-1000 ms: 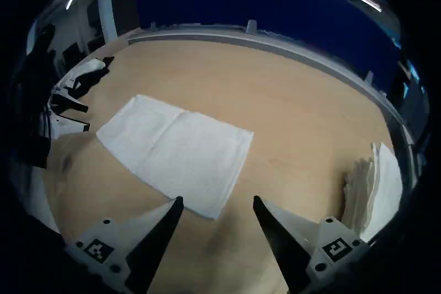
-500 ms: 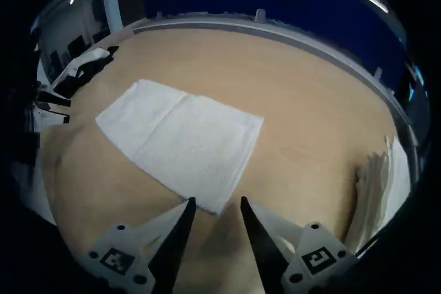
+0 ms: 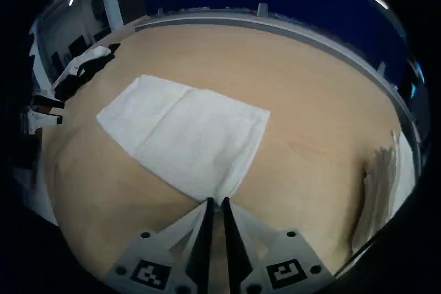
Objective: Fold towel
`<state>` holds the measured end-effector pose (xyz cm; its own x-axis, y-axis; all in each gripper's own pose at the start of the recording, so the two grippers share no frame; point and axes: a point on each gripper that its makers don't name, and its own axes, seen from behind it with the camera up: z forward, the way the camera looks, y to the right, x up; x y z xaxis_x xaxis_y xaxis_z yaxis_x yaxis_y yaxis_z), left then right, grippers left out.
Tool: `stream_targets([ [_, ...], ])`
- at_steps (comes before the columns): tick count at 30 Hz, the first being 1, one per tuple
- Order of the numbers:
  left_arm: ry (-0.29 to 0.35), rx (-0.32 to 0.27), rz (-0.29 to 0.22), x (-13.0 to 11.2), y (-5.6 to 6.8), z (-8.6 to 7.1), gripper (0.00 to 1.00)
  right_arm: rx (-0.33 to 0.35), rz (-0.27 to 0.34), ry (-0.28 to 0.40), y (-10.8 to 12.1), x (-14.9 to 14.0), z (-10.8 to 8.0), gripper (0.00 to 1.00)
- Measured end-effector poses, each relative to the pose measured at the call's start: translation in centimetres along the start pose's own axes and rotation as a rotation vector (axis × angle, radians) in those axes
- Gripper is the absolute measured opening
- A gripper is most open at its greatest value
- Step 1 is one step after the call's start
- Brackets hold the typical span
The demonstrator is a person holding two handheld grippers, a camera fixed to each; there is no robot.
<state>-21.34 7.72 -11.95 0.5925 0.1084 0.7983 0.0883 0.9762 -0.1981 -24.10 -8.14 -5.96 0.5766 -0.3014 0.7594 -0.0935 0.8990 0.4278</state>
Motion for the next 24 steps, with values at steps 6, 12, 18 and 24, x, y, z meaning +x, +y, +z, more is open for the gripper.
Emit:
stream_targets([
  [6, 0.001, -0.002, 0.002, -0.1, 0.2, 0.0, 0.96, -0.001, -0.012, 0.008, -0.2, 0.4, -0.2, 0.07],
  [12, 0.003, -0.006, -0.001, -0.2, 0.4, 0.0, 0.96, 0.002, -0.010, 0.023, -0.1, 1.1, -0.5, 0.06],
  [18, 0.007, -0.006, -0.006, -0.1, 0.4, -0.3, 0.96, 0.003, -0.023, 0.064, -0.2, 3.0, -1.4, 0.06],
  [24, 0.016, -0.002, -0.012, 0.1, 0.2, -0.6, 0.96, 0.010, -0.042, 0.125, -0.6, 6.3, -3.0, 0.06],
])
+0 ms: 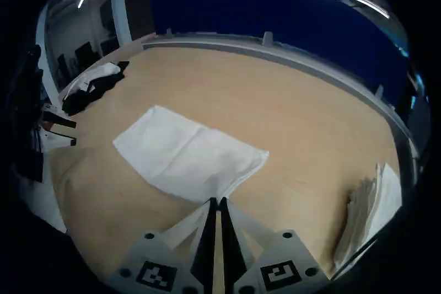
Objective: Fold towel
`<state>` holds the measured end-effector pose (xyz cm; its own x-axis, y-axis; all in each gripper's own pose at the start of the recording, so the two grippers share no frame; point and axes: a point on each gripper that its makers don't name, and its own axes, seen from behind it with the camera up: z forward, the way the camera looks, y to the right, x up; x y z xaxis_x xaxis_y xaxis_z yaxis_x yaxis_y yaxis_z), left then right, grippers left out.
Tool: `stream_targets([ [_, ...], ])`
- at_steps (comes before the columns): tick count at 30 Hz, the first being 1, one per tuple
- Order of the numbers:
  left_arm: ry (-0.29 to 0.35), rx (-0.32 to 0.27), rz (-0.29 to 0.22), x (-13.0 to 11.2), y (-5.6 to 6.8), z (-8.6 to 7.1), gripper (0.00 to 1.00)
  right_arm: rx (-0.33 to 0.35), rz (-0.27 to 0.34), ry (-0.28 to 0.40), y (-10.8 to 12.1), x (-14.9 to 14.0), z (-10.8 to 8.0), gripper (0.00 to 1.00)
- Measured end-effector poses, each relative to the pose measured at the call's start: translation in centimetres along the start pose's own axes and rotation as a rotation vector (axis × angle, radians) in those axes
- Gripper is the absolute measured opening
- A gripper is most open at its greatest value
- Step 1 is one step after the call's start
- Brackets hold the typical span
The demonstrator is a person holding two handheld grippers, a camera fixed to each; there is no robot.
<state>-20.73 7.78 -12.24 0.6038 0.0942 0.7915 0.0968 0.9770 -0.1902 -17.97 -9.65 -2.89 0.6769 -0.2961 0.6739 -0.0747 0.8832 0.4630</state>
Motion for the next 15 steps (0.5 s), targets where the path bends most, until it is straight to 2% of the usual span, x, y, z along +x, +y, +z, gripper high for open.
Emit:
stream_targets([
  [8, 0.011, 0.003, -0.007, 0.2, -0.2, -0.5, 0.96, 0.016, -0.034, 0.071, -0.9, 4.4, -0.9, 0.05],
  [15, 0.023, 0.004, -0.014, 0.4, -0.2, -0.7, 0.96, 0.022, -0.051, 0.066, -1.3, 5.0, -0.4, 0.05],
])
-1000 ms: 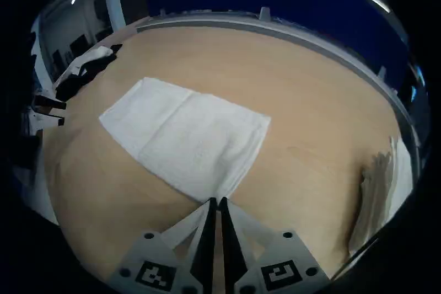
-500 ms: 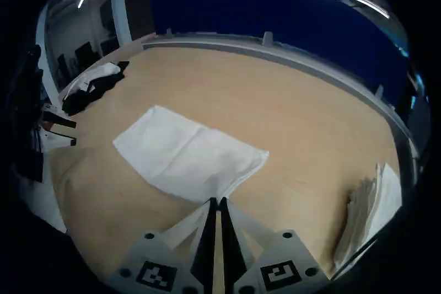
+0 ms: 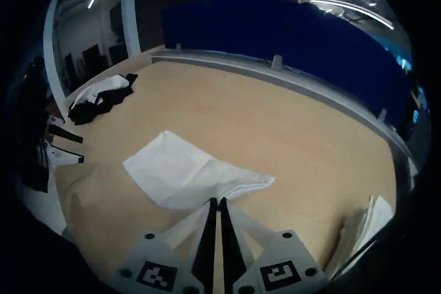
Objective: Fold towel
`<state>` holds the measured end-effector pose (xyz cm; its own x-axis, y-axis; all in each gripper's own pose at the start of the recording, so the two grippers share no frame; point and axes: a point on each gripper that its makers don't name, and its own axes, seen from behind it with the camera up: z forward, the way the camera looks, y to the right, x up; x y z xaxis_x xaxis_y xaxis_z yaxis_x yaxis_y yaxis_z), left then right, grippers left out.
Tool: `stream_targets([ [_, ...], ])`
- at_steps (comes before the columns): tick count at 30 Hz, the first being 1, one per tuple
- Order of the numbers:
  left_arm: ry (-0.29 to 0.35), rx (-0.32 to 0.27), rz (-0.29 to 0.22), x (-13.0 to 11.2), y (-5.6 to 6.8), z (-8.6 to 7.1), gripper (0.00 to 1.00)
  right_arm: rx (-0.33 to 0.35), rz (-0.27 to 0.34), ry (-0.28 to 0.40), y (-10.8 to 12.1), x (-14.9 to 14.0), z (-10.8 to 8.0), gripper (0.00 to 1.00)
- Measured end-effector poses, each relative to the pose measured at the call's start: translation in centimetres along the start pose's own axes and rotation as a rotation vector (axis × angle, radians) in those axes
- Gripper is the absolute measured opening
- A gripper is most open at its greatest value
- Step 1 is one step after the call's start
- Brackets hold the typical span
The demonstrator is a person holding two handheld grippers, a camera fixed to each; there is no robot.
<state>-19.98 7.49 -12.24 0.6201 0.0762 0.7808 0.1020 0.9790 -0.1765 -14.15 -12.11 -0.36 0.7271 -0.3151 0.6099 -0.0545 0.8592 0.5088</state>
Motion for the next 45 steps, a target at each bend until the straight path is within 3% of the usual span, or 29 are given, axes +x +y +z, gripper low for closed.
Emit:
stream_targets([
  [12, 0.032, 0.022, -0.037, 0.4, -1.0, -0.3, 0.96, 0.060, -0.089, 0.022, -3.5, 3.8, 2.3, 0.05],
  [24, 0.069, 0.054, -0.115, 0.0, -2.5, -1.3, 0.96, 0.152, -0.207, 0.002, -9.5, 6.0, 6.5, 0.05],
  [31, 0.086, 0.081, -0.155, -0.7, -3.6, -2.6, 0.96, 0.221, -0.260, -0.040, -13.9, 5.0, 9.5, 0.05],
  [38, 0.079, 0.104, -0.195, -2.4, -4.5, -3.2, 0.96, 0.290, -0.329, -0.129, -17.9, 0.5, 12.2, 0.05],
  [45, 0.079, 0.110, -0.212, -3.0, -4.9, -3.4, 0.96, 0.303, -0.333, -0.155, -18.5, -0.6, 13.0, 0.05],
])
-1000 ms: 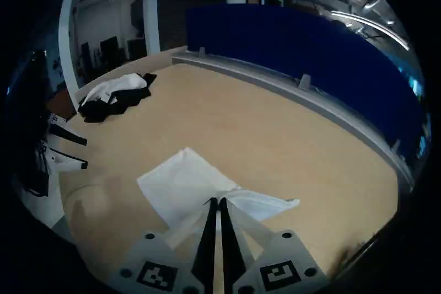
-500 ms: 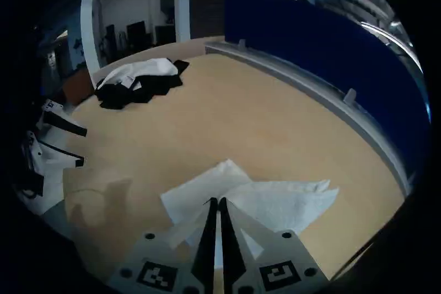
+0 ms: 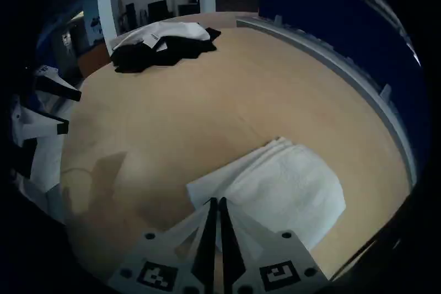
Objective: Fold towel
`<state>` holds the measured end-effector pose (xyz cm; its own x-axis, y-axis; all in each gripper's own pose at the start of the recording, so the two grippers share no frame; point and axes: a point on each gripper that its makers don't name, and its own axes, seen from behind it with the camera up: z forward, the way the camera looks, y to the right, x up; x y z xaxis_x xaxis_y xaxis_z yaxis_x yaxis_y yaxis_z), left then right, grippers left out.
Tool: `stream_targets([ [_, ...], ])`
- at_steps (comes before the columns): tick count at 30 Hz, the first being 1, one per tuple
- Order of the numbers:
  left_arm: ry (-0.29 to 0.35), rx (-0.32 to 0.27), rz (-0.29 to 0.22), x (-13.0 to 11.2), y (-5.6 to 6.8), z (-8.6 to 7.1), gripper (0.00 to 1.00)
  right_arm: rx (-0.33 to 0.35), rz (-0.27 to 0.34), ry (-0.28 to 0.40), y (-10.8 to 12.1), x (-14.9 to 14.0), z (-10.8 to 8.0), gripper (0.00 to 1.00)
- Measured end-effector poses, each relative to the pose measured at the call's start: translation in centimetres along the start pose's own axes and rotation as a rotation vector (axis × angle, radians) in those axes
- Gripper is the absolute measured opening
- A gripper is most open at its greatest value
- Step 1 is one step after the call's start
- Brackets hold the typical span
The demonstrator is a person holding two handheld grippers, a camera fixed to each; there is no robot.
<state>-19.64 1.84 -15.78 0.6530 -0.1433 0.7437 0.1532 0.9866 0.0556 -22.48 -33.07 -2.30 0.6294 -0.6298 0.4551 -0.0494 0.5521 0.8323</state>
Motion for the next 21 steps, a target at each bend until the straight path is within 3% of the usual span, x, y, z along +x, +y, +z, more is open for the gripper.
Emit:
stream_targets([
  [7, 0.003, -0.005, 0.000, 0.3, -0.1, 0.0, 0.96, 0.002, -0.011, 0.005, 0.5, 0.3, -0.4, 0.07],
  [10, 0.003, -0.005, 0.005, 0.4, 0.0, 0.0, 0.96, 0.004, -0.015, 0.015, 0.5, 0.7, -0.6, 0.13],
  [12, 0.003, -0.005, 0.007, 0.5, 0.0, 0.1, 0.96, 0.005, -0.015, 0.023, 0.5, 0.9, -0.8, 0.23],
  [15, 0.002, -0.005, 0.006, 0.5, 0.0, 0.1, 0.96, 0.001, -0.013, 0.034, 0.7, 1.2, -1.2, 0.47],
  [21, 0.002, -0.005, 0.007, 0.5, 0.1, 0.2, 0.96, -0.014, -0.021, 0.050, 1.0, 1.0, -2.2, 0.79],
])
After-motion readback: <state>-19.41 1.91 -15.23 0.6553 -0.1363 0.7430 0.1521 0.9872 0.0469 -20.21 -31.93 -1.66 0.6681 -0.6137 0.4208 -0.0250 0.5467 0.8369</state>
